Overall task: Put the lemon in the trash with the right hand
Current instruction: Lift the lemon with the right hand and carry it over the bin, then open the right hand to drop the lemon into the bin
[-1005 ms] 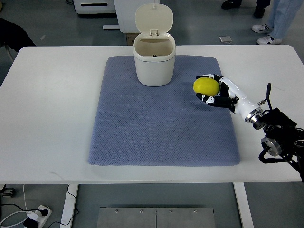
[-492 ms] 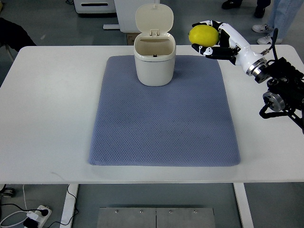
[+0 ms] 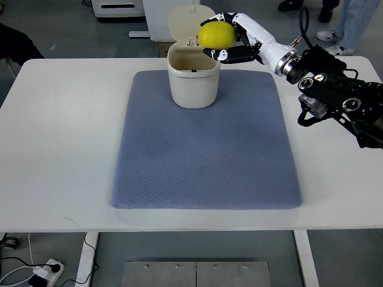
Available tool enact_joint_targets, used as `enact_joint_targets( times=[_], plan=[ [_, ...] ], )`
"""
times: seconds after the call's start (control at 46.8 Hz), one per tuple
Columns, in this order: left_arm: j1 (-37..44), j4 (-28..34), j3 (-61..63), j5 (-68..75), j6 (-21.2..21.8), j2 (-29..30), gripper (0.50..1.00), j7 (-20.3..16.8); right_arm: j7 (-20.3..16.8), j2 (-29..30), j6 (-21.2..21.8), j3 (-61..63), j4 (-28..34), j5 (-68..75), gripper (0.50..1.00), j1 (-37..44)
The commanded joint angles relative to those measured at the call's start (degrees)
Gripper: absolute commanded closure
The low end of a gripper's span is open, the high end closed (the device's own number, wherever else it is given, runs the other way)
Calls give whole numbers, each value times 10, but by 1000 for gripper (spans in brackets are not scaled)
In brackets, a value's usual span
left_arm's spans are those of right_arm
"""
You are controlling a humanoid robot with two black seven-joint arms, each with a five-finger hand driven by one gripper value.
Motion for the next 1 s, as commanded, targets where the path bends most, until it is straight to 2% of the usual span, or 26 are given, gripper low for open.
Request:
enact_joint_targets(
  times=[0.0,0.385,0.706,0.791,0.984],
  plan=[
    [0,0,0,0,0,0,500,0,-13,19,-11,-15,-17,0,1000,8],
    [0,0,0,0,0,0,500,0,-79,75,-43,-32,-73,-4,1000,25],
    [0,0,0,0,0,0,500,0,-144,92,-64,-43,-84,-5,1000,39],
    [0,0,0,0,0,0,500,0,-167,100,-81,-53,-87,-5,1000,41],
    [0,0,0,0,0,0,500,-1,-188,100,-93,-71,-90,-6,1000,41]
  ],
)
